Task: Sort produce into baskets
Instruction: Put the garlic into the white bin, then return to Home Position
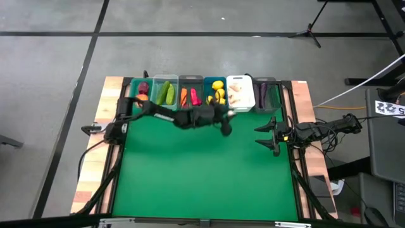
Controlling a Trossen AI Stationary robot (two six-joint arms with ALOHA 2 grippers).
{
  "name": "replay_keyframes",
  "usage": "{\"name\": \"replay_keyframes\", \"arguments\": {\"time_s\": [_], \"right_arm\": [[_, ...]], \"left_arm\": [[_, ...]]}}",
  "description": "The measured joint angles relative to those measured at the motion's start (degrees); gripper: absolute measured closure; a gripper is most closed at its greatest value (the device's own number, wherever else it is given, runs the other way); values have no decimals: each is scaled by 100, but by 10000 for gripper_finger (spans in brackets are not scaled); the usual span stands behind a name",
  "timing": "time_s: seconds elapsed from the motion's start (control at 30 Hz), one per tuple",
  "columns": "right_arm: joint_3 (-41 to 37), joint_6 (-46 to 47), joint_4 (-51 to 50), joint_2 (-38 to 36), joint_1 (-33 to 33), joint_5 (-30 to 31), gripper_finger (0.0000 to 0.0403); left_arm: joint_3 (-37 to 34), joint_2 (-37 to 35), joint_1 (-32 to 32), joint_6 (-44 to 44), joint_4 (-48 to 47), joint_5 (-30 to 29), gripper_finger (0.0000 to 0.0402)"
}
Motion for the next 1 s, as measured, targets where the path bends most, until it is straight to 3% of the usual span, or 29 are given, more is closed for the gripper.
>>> {"name": "replay_keyframes", "arguments": {"time_s": [0.2,0.5,0.73,1.0], "right_arm": [[-1,-17,-2,0,0,0,134],[-1,-15,-2,-2,1,11,134],[-1,-4,-7,0,-2,12,134],[2,-2,-11,0,-2,11,134]], "left_arm": [[804,377,608,-92,-52,853,277],[2132,1375,900,-511,-319,883,277],[2371,1640,954,-650,-436,443,275],[2369,1639,1070,-486,-476,711,199]]}}
